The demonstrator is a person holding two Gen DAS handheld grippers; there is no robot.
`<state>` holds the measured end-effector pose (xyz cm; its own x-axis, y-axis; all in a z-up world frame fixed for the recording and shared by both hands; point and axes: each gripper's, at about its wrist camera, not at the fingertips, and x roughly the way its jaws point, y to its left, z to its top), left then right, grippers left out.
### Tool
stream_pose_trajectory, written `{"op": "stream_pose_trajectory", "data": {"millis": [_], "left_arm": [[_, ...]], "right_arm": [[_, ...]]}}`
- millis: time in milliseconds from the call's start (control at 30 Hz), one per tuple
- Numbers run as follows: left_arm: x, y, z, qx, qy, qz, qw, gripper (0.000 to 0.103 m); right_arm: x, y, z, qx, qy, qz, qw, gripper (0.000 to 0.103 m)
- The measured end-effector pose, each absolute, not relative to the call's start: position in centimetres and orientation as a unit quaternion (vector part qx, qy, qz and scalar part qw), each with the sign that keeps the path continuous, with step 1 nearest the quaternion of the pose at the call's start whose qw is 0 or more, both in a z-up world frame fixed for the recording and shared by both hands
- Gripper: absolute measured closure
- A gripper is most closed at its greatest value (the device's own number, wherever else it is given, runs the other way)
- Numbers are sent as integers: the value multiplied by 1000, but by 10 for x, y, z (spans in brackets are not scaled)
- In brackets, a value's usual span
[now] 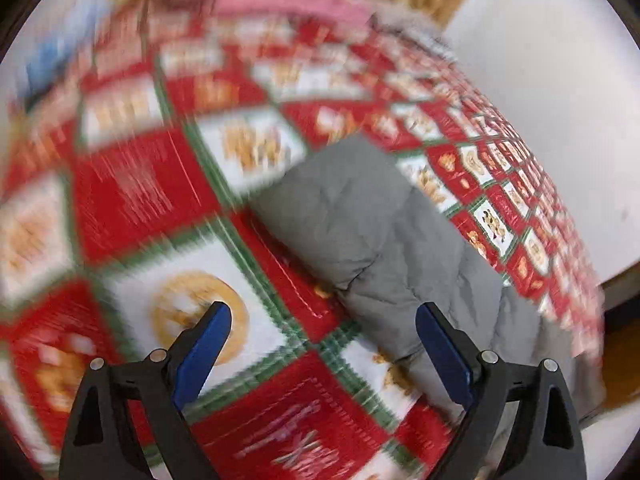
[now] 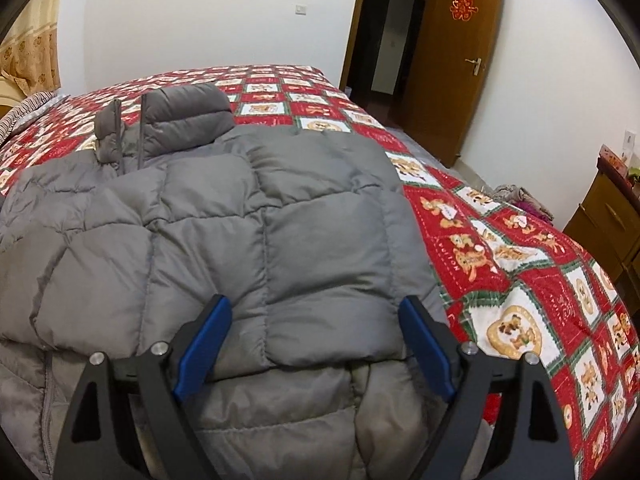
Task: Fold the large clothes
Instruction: 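Move the left gripper to the other sleeve and grasp it, then fold the held sleeve across the jacket body and open the left gripper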
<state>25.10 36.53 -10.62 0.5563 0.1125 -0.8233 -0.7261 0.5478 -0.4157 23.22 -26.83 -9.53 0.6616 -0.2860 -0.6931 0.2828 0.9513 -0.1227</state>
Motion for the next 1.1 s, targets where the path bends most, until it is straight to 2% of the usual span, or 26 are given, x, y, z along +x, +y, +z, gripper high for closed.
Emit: {"op": "stream_pose_trajectory", "data": {"millis": [167,200,233,267,367,400,433,533,633,733,900,1000,1100], "left_arm": [[267,349,-108,-379,353,269,812,10],[272,346,-109,-370,357,264,816,19],[276,343,-112,-358,362,267,818,48],[280,337,-116,-341,370,269,821,59],[286,336,-115,-321,362,266,834,75],[286,335,-114,-319,359,254,840,91],[285,336,-112,-326,356,238,843,95],[290,331,-97,-304,340,235,858,96],[294,296,-58,-253,302,205,896,97],[296,225,-7,-170,252,133,943,97],[281,82,41,-59,198,-37,978,97],[265,-5,38,0,195,-144,970,97],[260,-72,6,49,243,-213,945,96]], "right_arm": [[234,-269,-97,1,385,-155,910,14],[234,-269,-97,2,385,-155,910,14],[234,-270,-97,3,386,-154,910,14],[234,-270,-98,6,386,-154,910,14],[233,-272,-98,10,386,-152,910,13],[233,-272,-98,11,386,-152,910,13],[233,-272,-98,12,386,-152,910,13],[233,-272,-99,15,386,-151,910,13],[233,-275,-99,24,385,-149,911,13],[232,-279,-100,37,385,-147,911,13],[232,-280,-100,45,384,-145,911,13],[231,-282,-100,53,383,-144,911,13],[229,-288,-100,69,381,-141,911,13]]}}
